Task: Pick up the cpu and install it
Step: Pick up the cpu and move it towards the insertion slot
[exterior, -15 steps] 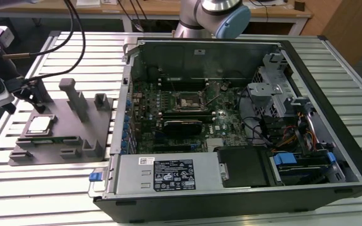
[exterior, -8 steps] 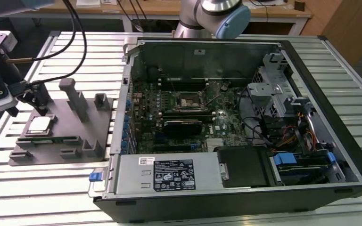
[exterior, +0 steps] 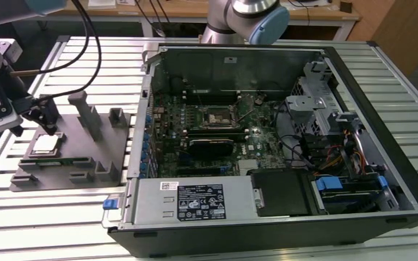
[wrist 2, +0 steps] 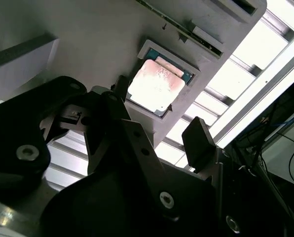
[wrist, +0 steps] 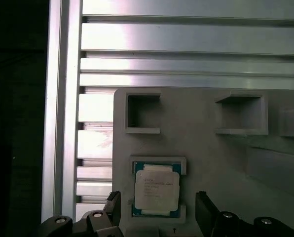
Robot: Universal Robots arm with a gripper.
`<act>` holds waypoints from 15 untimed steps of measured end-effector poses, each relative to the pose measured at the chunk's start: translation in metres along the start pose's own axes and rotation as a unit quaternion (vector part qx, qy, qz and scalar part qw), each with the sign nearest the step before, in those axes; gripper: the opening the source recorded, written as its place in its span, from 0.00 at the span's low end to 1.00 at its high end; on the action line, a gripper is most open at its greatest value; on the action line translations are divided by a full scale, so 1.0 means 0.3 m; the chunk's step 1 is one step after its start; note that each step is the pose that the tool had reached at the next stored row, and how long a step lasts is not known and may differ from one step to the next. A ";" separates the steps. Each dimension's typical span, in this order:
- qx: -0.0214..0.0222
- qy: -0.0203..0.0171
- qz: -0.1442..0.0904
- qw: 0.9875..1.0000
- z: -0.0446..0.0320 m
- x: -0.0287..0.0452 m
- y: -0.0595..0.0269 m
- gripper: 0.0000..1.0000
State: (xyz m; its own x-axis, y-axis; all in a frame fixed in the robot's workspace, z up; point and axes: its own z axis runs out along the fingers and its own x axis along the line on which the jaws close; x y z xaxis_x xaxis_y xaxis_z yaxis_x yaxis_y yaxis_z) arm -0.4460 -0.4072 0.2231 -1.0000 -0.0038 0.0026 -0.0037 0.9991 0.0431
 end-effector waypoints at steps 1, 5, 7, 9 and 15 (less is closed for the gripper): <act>0.000 0.000 0.000 1.000 0.001 0.000 0.000 0.71; 0.000 0.000 0.000 1.000 0.007 0.000 0.000 0.71; 0.000 0.000 0.000 1.000 0.011 0.000 0.000 0.71; 0.000 0.000 0.000 1.000 0.014 0.000 -0.001 0.71; 0.000 0.000 0.000 1.000 0.022 0.000 -0.001 0.71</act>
State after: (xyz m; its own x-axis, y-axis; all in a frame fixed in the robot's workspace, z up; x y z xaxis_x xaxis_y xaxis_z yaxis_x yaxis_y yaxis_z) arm -0.4460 -0.4072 0.2165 -1.0000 -0.0038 0.0026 -0.0036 0.9991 0.0431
